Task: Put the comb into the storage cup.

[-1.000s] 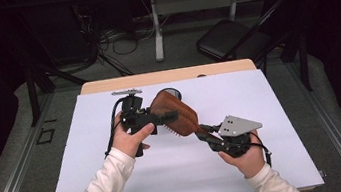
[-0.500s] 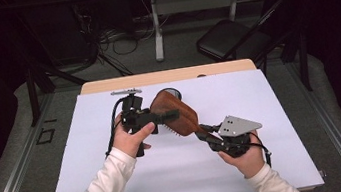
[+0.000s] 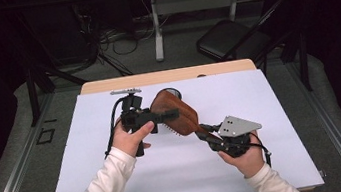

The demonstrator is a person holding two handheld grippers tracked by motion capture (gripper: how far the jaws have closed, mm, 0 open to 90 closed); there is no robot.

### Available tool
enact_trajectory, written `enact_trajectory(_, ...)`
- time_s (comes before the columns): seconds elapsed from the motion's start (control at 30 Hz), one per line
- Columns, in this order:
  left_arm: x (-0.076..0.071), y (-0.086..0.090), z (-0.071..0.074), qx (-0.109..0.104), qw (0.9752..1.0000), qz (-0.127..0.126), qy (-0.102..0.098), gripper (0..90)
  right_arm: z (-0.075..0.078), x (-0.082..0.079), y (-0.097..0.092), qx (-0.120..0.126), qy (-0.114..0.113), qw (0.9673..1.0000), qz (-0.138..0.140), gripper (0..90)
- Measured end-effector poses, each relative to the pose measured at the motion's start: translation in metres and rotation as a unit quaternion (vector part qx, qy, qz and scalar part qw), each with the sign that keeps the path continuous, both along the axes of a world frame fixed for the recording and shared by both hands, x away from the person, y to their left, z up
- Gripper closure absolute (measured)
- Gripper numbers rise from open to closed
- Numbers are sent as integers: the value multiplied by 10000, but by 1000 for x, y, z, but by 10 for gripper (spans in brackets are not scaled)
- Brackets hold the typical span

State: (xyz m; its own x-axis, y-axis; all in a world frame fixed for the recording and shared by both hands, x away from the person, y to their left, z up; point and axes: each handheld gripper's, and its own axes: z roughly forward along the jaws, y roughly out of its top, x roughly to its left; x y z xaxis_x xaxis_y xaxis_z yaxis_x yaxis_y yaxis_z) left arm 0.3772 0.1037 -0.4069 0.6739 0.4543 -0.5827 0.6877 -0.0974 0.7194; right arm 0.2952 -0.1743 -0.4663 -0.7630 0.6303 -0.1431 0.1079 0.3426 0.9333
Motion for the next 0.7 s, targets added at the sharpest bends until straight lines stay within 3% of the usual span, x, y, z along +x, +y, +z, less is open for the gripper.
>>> enact_trajectory(0.17,1,2,-1,-123,9999,55,104,193,-1,-1,1,-38,-48,10000,-25,723)
enact_trajectory(0.7,-2,7,-1,102,9996,264,56,351,-2,-1,2,-32,-49,10000,-24,724)
